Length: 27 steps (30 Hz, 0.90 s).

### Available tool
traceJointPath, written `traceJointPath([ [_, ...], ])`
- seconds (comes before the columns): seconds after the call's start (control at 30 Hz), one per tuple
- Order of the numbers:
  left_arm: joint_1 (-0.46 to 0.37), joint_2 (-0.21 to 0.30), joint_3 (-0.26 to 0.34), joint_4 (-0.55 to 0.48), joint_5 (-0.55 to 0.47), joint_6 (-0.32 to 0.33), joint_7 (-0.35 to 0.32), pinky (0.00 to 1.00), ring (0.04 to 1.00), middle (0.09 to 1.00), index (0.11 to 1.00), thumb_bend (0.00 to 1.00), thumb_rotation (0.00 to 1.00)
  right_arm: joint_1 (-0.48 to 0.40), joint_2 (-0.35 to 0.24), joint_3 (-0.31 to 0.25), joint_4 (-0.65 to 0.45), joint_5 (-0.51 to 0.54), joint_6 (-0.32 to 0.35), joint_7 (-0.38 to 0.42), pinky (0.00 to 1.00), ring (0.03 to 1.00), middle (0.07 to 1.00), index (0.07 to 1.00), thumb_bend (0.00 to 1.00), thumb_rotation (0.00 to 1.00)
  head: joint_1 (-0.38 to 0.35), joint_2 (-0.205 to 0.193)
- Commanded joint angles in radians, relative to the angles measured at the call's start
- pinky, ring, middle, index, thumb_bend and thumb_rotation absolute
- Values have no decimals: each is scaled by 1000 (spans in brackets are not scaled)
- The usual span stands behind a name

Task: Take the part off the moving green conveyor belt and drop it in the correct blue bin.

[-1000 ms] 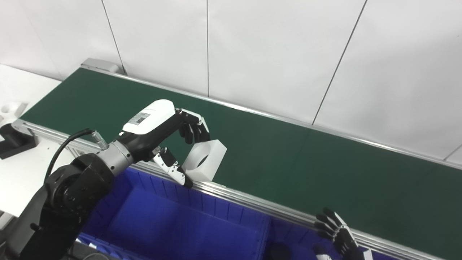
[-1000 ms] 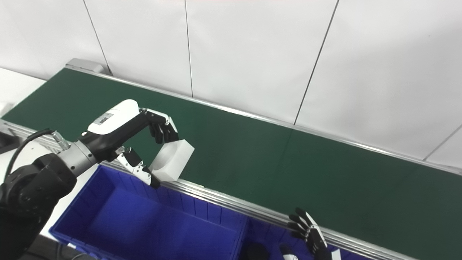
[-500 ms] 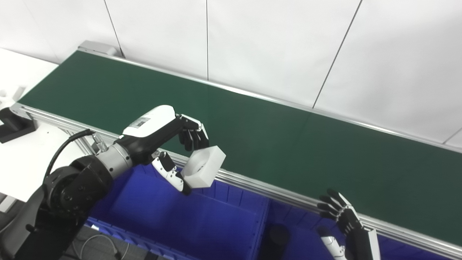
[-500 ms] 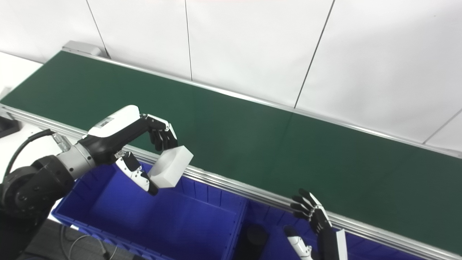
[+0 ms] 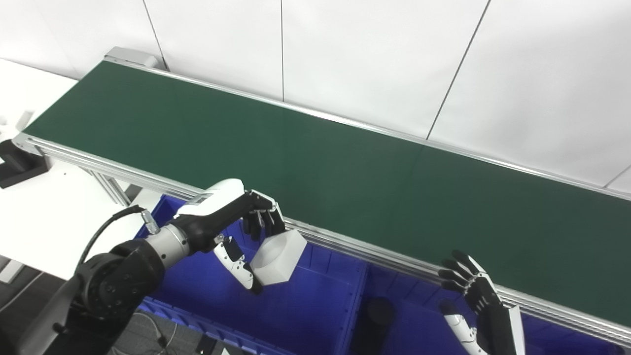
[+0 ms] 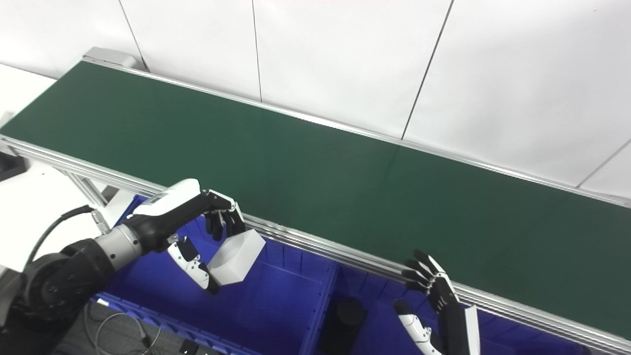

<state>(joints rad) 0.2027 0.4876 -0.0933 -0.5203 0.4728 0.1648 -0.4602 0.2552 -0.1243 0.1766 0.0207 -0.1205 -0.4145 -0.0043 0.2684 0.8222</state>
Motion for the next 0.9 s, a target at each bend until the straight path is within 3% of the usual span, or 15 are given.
traceJointPath([
  [0.0,-8,1,-16,9,33,-46,34,496,463,452,508,521,0,-9,5,-7,-28,3,-38,9,649,717,770,834,662,637,0,-1],
  [0.33,-36,-63,-152,209,167,-57,71,602,527,472,500,522,0,-21,-6,-15,-28,19,-37,30,656,719,771,831,662,629,11,3],
  [0.63,-85,-92,-216,406,208,-114,151,622,542,484,495,522,0,-36,-12,-29,-24,38,-28,54,651,713,762,831,668,625,12,7],
  [0.87,-116,-106,-249,461,255,-89,168,660,557,495,488,521,0,-48,-13,-35,-14,40,-26,68,649,714,765,831,678,633,18,3],
])
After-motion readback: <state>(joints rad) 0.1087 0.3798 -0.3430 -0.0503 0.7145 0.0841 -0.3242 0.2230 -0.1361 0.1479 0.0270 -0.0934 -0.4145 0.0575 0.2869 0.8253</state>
